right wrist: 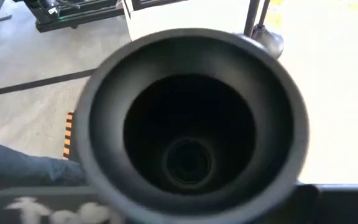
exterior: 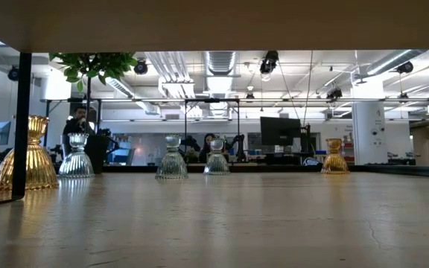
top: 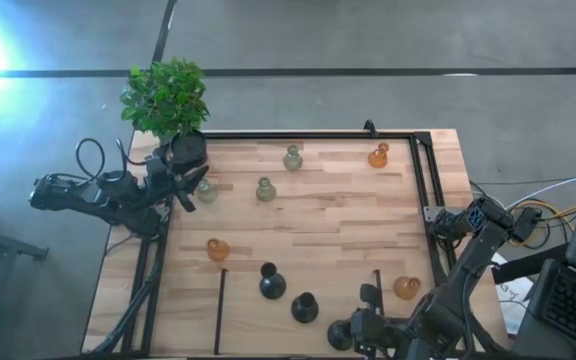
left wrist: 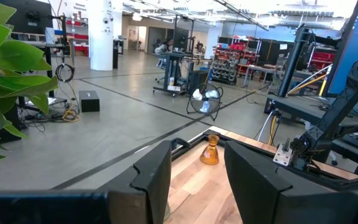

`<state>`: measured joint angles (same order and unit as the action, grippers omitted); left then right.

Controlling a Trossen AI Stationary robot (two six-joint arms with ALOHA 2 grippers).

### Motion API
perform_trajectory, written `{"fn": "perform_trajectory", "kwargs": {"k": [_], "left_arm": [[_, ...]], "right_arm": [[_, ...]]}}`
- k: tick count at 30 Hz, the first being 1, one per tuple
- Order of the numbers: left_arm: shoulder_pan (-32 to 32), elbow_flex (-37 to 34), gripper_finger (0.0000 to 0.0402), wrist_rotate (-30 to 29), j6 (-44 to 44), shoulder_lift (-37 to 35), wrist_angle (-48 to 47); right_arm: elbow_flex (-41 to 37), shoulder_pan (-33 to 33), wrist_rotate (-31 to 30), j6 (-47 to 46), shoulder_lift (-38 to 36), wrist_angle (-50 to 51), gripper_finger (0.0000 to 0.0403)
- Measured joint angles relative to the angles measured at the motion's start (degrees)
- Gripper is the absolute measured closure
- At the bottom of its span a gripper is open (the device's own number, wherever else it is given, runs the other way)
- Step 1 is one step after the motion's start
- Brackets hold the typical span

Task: Pick & Place candle stick holders
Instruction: Put the black stick candle holder on the shelf

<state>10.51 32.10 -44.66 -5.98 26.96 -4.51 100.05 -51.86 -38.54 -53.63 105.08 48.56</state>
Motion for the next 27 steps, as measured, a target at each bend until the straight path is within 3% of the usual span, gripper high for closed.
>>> {"fn": "perform_trajectory", "kwargs": {"k": [21, 27], "left_arm": [[0.02, 0.0, 0.0248, -0.01, 0.0, 0.0, 0.02], [0.0, 0.0, 0.0248, -0.01, 0.0, 0.0, 0.02]], "right_arm": [[0.0, 0.0, 0.01, -0.11, 0.0, 0.71, 0.0171], [0.0, 0.0, 2.73, 0.04, 0.0, 1.17, 0.0134]]}}
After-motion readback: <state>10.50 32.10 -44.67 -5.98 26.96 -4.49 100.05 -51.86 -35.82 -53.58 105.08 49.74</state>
